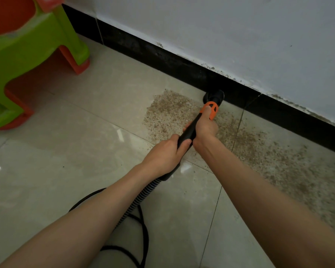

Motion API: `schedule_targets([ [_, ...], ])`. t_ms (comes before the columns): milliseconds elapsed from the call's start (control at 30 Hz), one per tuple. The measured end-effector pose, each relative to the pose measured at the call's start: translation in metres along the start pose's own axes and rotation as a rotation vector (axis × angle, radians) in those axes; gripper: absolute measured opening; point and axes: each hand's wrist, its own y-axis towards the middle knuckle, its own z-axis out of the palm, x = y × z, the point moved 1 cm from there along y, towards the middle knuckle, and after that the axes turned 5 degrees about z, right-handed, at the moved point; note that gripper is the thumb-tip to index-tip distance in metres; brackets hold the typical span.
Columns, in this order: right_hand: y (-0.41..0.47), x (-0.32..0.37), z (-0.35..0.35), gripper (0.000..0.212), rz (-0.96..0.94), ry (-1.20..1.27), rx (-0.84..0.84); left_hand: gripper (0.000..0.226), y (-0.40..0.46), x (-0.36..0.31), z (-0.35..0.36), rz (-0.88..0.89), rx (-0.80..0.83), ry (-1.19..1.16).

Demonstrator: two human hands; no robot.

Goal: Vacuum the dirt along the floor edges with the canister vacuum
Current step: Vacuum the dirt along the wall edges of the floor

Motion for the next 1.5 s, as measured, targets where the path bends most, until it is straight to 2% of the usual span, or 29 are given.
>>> schedule_targets([
  [433,-0.006,-0.002,0.050,0.041,0.006,-0.053,0.188,0.040,-0.004,0.024,-0.030,-0.073,-0.144,0.059],
  [633,-0.017,0.000,0.089,0.043,0.014,-0.118,0.306,0.048,-0.006,0.038,-0.050,-0.199,-0.222,-0.033],
  [800,-0.031,0.001,0.105,0.038,0.026,-0.117,0.351,0.041,-0.009,0.043,-0.059,-0.235,-0.247,-0.072],
  [1133,-0.050,-0.014,0.110,0.040,-0.084,-0.316,0.297,0.047,-0.036,0.047,-0.052,-0.257,-0.291,-0.299],
  [1500,-0.050,-0.006,0.093,0.045,-0.137,-0.425,0.174,0.051,-0.036,0.029,-0.046,-0.252,-0.243,-0.459],
])
